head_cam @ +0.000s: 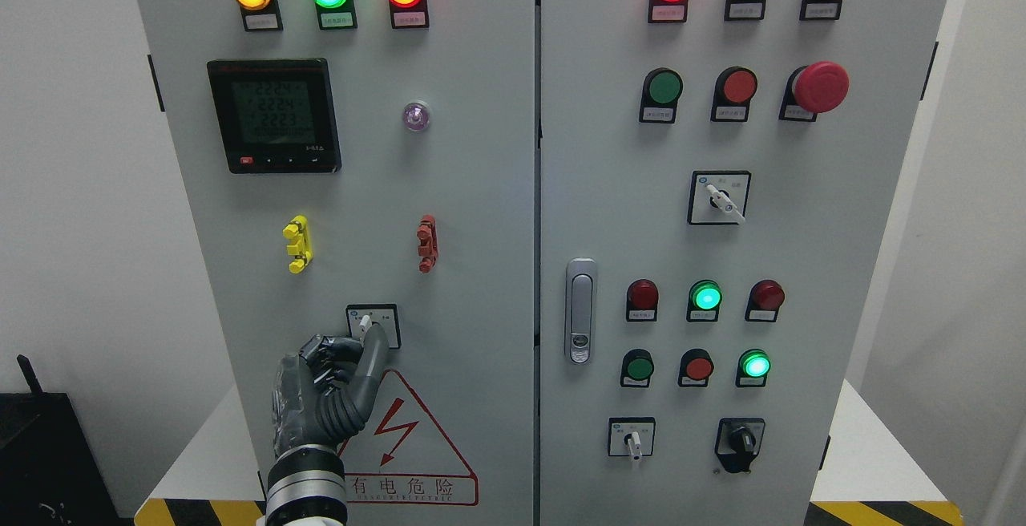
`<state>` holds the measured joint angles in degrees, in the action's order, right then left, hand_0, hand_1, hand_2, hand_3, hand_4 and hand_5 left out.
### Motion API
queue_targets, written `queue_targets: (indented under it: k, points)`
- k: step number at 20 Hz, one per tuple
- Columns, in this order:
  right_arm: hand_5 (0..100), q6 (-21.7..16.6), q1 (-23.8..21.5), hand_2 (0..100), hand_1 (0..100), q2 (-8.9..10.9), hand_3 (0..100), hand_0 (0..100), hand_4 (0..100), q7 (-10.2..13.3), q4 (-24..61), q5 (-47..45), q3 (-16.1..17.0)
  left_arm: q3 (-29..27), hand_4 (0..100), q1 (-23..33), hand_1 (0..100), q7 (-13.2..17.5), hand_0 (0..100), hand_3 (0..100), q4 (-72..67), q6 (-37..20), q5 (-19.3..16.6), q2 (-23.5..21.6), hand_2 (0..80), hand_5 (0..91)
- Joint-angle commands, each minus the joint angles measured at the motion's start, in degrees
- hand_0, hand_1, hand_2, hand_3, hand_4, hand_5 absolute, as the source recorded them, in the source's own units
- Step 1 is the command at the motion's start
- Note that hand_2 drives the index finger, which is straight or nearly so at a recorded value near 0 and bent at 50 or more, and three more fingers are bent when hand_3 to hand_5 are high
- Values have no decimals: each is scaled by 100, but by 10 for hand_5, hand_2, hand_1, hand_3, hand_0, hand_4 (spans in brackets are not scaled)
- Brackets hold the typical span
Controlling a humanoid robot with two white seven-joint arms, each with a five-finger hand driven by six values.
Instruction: Turn on light switch 1
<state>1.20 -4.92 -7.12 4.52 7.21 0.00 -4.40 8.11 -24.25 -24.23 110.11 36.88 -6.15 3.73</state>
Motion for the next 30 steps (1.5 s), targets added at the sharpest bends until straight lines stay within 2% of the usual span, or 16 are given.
queue_targets:
  k: [1,16,30]
  points:
    - [0,3,0,0,0,0,0,0,0,5,0,-141,0,6,834,-1,537,15,534,691,-7,-14,0,5,610,786]
    - [0,3,0,0,0,0,0,0,0,5,0,-141,0,15,836,-1,567,15,687,707,-7,-23,0,5,613,789]
    - [0,3,0,0,0,0,0,0,0,5,0,-141,0,32,846,-10,529,15,740,717,-16,-23,9,5,621,796]
